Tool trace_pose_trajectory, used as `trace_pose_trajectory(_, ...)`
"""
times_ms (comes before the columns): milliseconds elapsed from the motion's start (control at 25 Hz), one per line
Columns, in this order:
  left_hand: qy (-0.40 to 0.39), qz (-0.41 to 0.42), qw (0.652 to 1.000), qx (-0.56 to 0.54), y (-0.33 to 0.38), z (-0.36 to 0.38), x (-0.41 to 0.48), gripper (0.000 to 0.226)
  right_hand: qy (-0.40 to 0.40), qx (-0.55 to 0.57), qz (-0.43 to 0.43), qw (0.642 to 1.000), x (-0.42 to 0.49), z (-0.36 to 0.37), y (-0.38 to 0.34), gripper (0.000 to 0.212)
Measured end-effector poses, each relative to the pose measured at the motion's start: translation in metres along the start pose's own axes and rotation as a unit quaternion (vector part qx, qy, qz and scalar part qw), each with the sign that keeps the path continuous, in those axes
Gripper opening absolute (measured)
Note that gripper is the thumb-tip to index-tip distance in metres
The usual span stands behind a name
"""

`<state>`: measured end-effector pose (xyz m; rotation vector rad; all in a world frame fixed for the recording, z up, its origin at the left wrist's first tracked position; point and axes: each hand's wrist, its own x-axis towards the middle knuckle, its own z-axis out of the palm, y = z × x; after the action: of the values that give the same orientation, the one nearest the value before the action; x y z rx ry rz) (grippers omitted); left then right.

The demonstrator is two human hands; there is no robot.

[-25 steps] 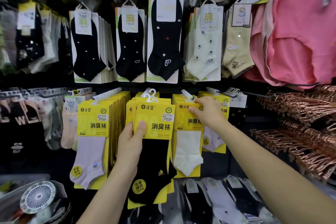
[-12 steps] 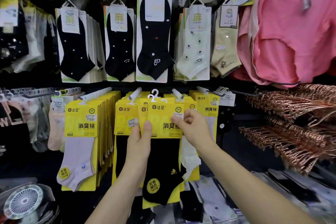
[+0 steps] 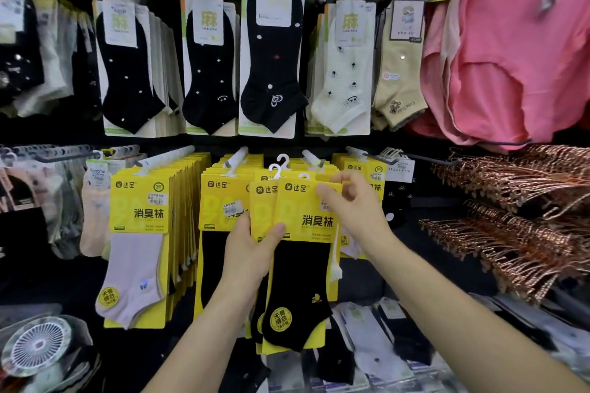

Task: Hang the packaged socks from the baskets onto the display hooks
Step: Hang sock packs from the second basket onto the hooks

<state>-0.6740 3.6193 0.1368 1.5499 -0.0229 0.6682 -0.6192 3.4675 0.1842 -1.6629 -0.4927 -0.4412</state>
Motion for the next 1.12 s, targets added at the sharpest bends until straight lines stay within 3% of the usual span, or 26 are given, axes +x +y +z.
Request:
trace_pose_trajectory(120, -0.012, 0.011, 1.0, 0.011, -0.003, 0.003, -0.002, 0.024, -0.033, -0.071, -0.045, 0.996, 0.011, -0.006, -0.017, 0.011)
trace_pose_trajectory(480, -0.039, -0.005, 0.999, -0.006, -0.008, 0.006, -0.003, 0.026, -0.128, -0.155, -0.035, 0.979, 0.019, -0.019, -0.032, 0.013)
trace_pose_trajectory(720, -0.071, -0.004, 0.997, -0.014, -0.008, 0.01, -0.007, 0.011, -0.054, -0.134, -0.022, 0.989, 0.027, -0.025, -0.024, 0.008)
trace_pose_trajectory(920, 0.008, 0.01, 0.999, -0.033, -0.006, -0.008, 0.002, 0.014, 0.046, -0.074, -0.015, 0.996, 0.048, -0.034, -0.016, 0.023)
trace_pose_trajectory(1120, 0.057, 0.013, 0.997, -0.042, -0.005, -0.031, 0.014, 0.014, 0.023, -0.136, -0.015, 0.99, 0.07, -0.018, -0.012, 0.022)
